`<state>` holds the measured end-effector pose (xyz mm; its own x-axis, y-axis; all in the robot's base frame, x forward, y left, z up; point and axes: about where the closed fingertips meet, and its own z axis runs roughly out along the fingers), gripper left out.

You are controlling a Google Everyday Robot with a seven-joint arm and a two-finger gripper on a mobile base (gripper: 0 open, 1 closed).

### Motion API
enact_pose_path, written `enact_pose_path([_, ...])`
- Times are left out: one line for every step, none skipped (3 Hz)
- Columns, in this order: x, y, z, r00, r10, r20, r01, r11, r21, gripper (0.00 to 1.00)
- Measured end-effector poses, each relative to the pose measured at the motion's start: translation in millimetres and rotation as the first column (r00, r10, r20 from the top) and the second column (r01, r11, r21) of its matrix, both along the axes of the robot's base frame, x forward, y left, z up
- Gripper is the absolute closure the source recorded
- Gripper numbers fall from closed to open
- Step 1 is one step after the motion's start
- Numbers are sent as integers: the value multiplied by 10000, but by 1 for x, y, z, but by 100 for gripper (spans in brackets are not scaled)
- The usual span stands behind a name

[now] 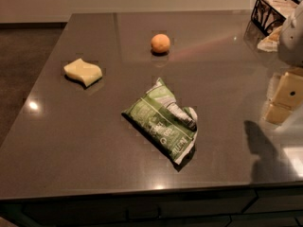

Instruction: Move green jalapeno chip bag near sponge

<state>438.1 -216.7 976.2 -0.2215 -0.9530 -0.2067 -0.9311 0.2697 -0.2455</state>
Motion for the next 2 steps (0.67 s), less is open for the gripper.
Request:
enact_pose_path([0,0,0,10000,0,2,0,10000,0,0])
enact_pose_path([1,25,-4,9990,432,-60,-430,9986,313,0])
